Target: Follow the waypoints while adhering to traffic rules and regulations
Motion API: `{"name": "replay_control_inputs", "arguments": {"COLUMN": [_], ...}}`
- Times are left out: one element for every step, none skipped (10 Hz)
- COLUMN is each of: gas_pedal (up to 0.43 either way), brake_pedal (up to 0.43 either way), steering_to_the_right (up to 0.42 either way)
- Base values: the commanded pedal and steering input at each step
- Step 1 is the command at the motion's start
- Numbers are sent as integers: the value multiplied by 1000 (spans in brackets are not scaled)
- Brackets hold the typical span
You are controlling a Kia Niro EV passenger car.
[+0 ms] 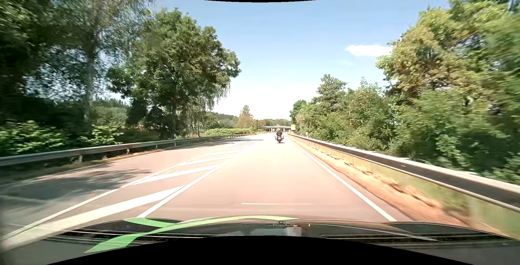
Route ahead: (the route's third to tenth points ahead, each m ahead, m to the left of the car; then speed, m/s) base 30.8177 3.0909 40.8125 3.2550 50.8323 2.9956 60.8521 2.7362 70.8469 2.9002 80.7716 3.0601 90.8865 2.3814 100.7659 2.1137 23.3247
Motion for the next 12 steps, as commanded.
{"name": "replay_control_inputs", "arguments": {"gas_pedal": [79, 79, 79, 79, 79, 79, 79, 79, 79, 79, 67, 59], "brake_pedal": [0, 0, 0, 0, 0, 0, 0, 0, 0, 0, 0, 0], "steering_to_the_right": [3, 2, 0, -1, 0, 0, 0, -1, -1, -1, -1, 0]}}
